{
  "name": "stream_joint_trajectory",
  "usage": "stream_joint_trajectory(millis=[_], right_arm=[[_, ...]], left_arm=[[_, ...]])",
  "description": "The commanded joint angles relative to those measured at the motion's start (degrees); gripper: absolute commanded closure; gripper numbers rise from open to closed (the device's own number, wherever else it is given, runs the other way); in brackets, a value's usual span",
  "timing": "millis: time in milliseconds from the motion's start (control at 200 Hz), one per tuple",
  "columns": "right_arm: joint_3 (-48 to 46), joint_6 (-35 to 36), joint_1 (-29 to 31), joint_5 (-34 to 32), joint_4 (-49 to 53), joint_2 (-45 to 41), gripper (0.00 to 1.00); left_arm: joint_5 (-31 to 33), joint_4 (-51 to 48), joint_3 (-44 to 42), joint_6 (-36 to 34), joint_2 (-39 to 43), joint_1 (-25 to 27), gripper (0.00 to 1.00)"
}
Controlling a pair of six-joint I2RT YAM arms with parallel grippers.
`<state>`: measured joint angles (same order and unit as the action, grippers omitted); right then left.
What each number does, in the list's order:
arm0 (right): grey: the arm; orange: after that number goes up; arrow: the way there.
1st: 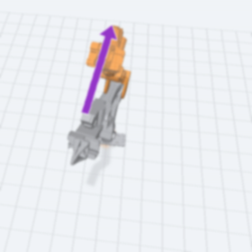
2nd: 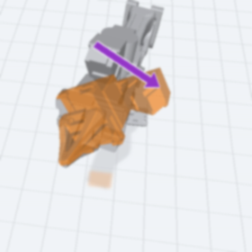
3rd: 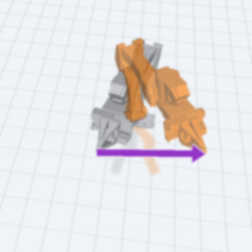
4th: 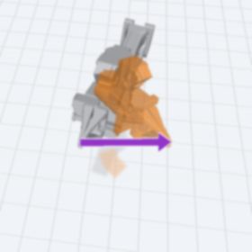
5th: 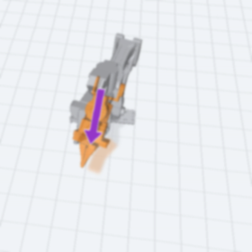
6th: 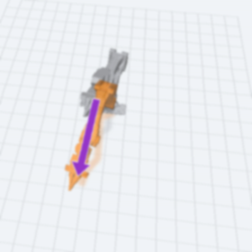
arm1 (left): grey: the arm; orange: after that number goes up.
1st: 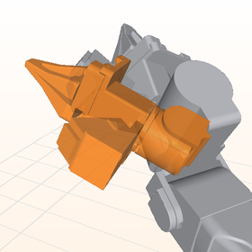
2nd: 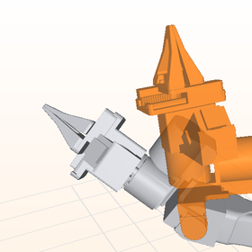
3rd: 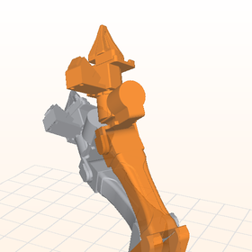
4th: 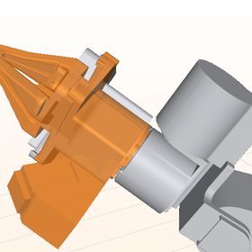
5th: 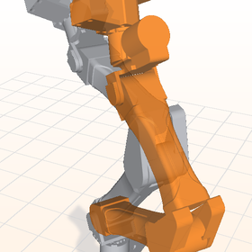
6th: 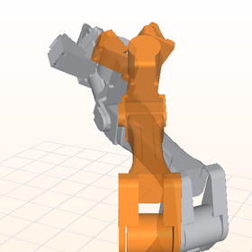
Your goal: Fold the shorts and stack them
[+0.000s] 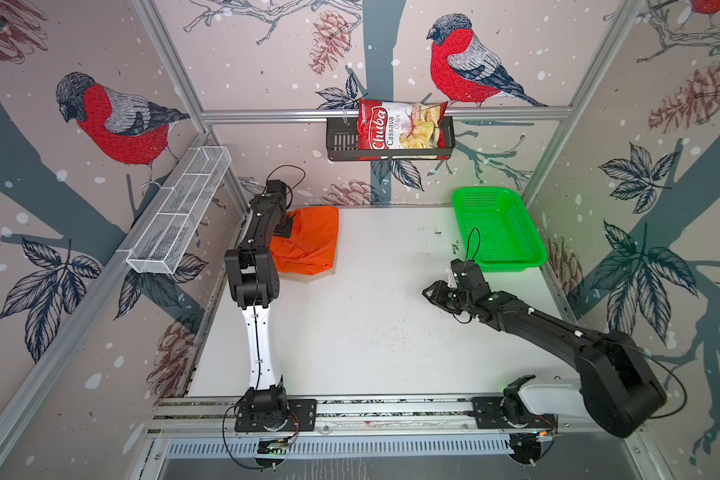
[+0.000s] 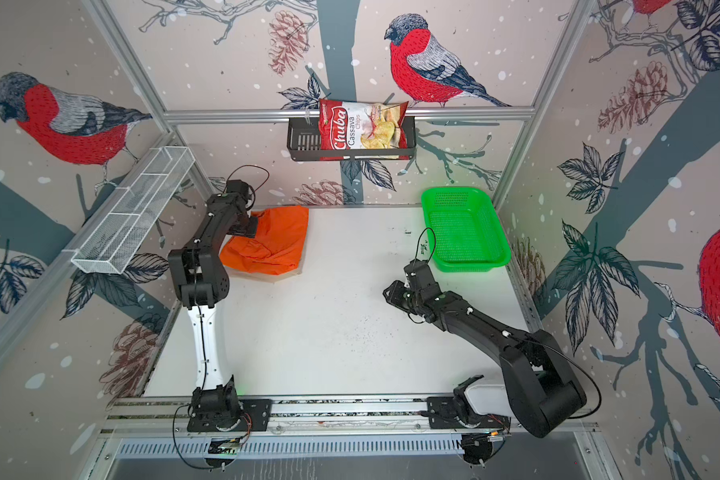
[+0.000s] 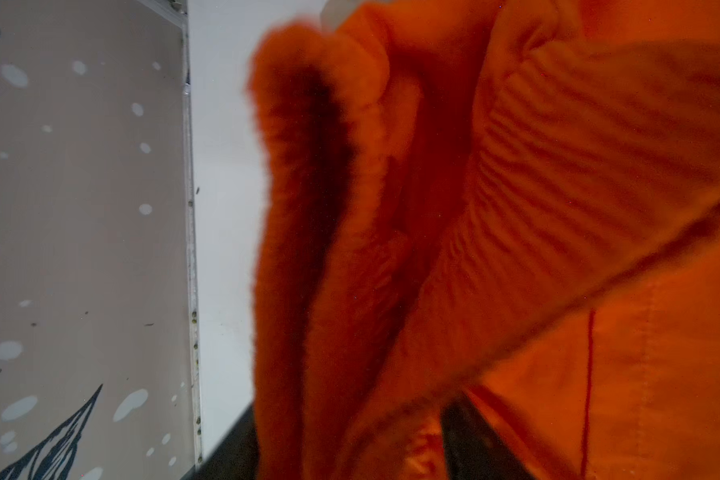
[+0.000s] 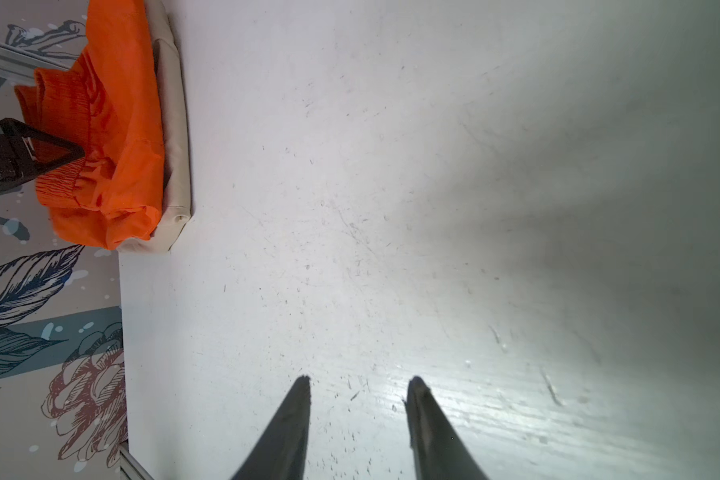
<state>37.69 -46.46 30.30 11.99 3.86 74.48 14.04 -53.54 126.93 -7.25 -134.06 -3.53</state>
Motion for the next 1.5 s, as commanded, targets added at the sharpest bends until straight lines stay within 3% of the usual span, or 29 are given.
stream_joint_trajectory(millis=[0, 80, 215, 240, 260, 270, 370, 495, 660, 810, 1051, 1131, 1166, 1251, 1306, 1376, 1406, 1456, 1496], right_arm=[[1.21, -0.06, -0.39, -3.06, 0.53, -2.11, 0.55], [2.15, 0.52, -1.01, -4.49, 1.39, -4.3, 0.5], [3.67, 3.23, -4.0, -8.76, 3.12, -8.34, 0.37], [3.85, 4.05, -4.94, -9.91, 3.36, -9.24, 0.25], [3.96, 4.88, -5.7, -10.89, 3.49, -10.02, 0.04], [3.97, 5.26, -6.29, -11.52, 3.52, -10.33, 0.01], [3.35, 9.85, -11.16, -18.12, 2.96, -14.26, 0.01], [0.08, 18.66, -17.76, -23.7, -2.68, -19.5, 0.01], [-10.27, 30.06, -26.36, -24.12, -18.55, -24.94, 0.01], [-19.0, 32.28, -32.7, -19.05, -28.72, -24.8, 0.01], [-29.93, 39.67, -34.73, -17.77, -44.64, -20.24, 0.01], [-31.48, 40.31, -35.12, -17.04, -49.71, -16.6, 0.01], [-30.15, 40.67, -35.14, -16.25, -48.2, -15.85, 0.01], [-30.76, 41.16, -35.23, -14.84, -53.0, -13.87, 0.01], [-31.02, 40.69, -35.43, -14.03, -56.32, -12.29, 0.01], [-30.64, 40.18, -35.4, -12.81, -59.3, -9.86, 0.01], [-30.48, 40.0, -35.36, -12.56, -61.04, -8.83, 0.01], [-30.04, 39.9, -35.4, -12.41, -63.35, -6.75, 0.01], [-29.42, 39.8, -35.36, -12.31, -65.24, -4.89, 0.01]], left_arm=[[1.62, 0.32, 1.31, 3.11, 3.52, 0.15, 0.23], [1.32, -0.91, 2.31, 4.61, 6.99, 0.18, 0.02], [0.89, 2.37, -4.29, 5.79, 16.99, 2.42, 0.01], [1.26, 4.52, -7.47, 5.91, 20.09, 3.23, 0.01], [1.65, 6.65, -10.4, 6.0, 22.52, 3.93, 0.01], [1.79, 7.91, -11.78, 6.01, 23.75, 4.27, 0.01], [2.47, 24.77, -32.04, 5.64, 38.25, 7.84, 0.01], [-2.43, 52.45, -61.13, 5.85, 55.25, 8.45, 0.02], [-1.04, 76.13, -88.19, 7.2, 67.44, 8.45, 0.01], [-0.55, 91.34, -101.07, 9.63, 67.35, 8.45, 0.02], [-1.58, 116.36, -114.83, 11.66, 57.34, 8.56, 0.01], [-1.2, 107.11, -111.05, 10.95, 58.21, 8.54, 0.01], [-0.33, 107.94, -111.0, 10.08, 57.85, 8.54, 0.01], [1.24, 119.21, -114.8, 7.04, 56.29, 8.43, 0.01], [6.96, 125.9, -117.04, 10.22, 51.5, 8.13, 0.01], [6.69, 144.03, -119.37, 9.02, 42.06, 6.82, 0.02], [6.4, 139.88, -118.62, 10.0, 44.71, 6.82, 0.02], [5.79, 122.59, -114.26, 13.33, 49.06, 5.72, 0.02], [5.87, 124.27, -113.44, 11.69, 46.96, 6.14, 0.01]])
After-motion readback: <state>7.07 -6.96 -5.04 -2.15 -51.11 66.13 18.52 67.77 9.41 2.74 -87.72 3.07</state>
